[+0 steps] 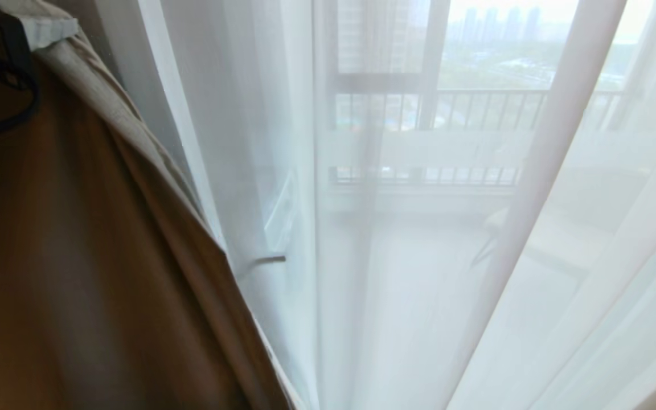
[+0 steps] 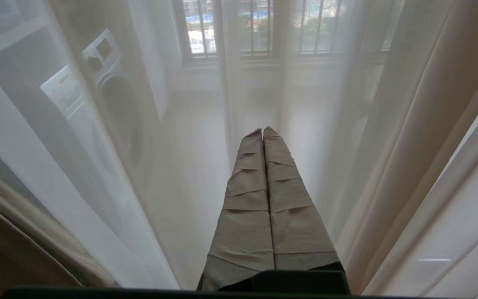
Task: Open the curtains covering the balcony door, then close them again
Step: Close the outer curtains on both sides
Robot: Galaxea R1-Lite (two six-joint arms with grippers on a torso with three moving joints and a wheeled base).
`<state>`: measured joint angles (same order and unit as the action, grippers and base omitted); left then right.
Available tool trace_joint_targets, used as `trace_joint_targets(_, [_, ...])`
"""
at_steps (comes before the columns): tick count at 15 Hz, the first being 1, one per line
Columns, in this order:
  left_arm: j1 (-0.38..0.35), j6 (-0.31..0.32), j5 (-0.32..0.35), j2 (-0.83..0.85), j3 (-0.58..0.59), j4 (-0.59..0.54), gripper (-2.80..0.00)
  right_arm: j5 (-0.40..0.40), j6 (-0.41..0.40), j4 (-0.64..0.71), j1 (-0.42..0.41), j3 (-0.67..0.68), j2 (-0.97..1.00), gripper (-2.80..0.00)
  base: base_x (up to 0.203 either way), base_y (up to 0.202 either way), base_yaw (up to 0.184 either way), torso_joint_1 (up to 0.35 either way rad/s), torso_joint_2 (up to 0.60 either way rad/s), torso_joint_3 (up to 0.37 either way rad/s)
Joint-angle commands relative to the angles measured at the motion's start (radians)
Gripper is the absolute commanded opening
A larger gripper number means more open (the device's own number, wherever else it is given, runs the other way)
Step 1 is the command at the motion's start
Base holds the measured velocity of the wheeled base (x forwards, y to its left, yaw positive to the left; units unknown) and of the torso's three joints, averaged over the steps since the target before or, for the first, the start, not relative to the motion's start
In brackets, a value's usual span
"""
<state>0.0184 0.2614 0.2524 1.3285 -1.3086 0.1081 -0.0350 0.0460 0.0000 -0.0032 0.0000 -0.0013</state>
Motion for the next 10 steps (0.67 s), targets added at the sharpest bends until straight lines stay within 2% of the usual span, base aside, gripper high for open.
trace_joint_targets(1, [-0.026, -0.049, -0.002, -0.079, 0.072, 0.001, -2.8, 0.0, 0.0, 0.0, 0.0, 0.0, 0.001, -2.8, 0.0, 0.0, 0.0, 0.0, 0.0, 0.0])
trace_joint_targets(4, [-0.078, -0.126, -0.005, -0.144, 0.146, 0.001, -2.8, 0.0, 0.0, 0.0, 0.0, 0.0, 0.001, -2.8, 0.0, 0.0, 0.0, 0.0, 0.0, 0.0])
trace_joint_targets(10, [-0.078, -0.128, -0.005, -0.131, 0.143, 0.028, -2.8, 0.0, 0.0, 0.0, 0.0, 0.0, 0.001, -2.8, 0.0, 0.0, 0.0, 0.0, 0.0, 0.0])
